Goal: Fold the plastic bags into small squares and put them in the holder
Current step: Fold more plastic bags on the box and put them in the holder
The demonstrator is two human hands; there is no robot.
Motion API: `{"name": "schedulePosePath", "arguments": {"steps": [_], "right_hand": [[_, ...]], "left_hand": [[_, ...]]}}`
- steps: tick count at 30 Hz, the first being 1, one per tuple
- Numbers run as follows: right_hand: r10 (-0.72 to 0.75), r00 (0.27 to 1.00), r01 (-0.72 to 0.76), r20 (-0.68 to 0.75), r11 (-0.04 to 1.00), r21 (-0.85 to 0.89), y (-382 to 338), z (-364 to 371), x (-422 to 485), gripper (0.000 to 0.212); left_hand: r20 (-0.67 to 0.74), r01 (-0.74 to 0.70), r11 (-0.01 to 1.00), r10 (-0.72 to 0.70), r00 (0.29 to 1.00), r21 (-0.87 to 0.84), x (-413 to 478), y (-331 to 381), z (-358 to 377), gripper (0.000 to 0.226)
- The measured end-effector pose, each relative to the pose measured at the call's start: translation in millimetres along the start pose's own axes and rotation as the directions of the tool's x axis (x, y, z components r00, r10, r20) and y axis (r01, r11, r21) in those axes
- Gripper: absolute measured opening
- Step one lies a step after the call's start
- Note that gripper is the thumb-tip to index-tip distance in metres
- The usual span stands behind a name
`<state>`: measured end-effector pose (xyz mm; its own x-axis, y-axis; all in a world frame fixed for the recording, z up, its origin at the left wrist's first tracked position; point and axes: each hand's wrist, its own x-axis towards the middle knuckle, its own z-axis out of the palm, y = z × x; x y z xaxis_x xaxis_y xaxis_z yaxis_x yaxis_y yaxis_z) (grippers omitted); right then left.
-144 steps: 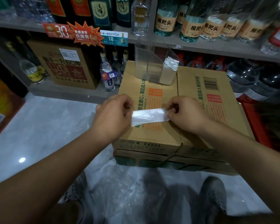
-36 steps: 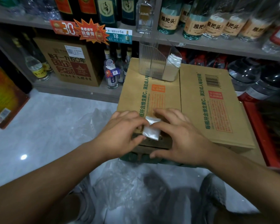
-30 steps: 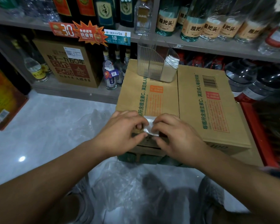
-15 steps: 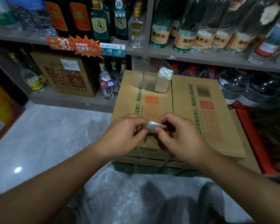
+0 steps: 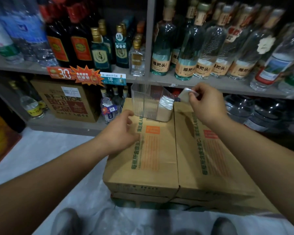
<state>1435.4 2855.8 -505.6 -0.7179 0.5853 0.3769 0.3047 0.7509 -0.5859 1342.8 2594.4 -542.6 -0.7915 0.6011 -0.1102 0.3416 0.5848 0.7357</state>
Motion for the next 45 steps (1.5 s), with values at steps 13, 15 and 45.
{"name": "schedulePosePath", "arguments": {"steps": [13, 15, 45], "right_hand": [[-0.320, 0.947, 0.315, -0.013, 0.938, -0.142, 12, 49, 39, 0.014], [-0.391, 0.920, 0.383, -0.009, 0.906, -0.179, 14, 52, 35, 0.012], [-0.298, 0.913, 0.360, 0.279, 0.911, -0.203, 0, 54, 39, 0.011]], "left_hand": [[-0.091, -0.021, 0.858, -0.030, 0.995, -0.514, 84, 11, 1, 0.101], [-0.121, -0.054, 0.867, -0.008, 0.993, -0.496, 89, 9, 8, 0.091], [-0.163, -0.084, 0.874, 0.005, 0.987, -0.479, 98, 0, 13, 0.090]]}}
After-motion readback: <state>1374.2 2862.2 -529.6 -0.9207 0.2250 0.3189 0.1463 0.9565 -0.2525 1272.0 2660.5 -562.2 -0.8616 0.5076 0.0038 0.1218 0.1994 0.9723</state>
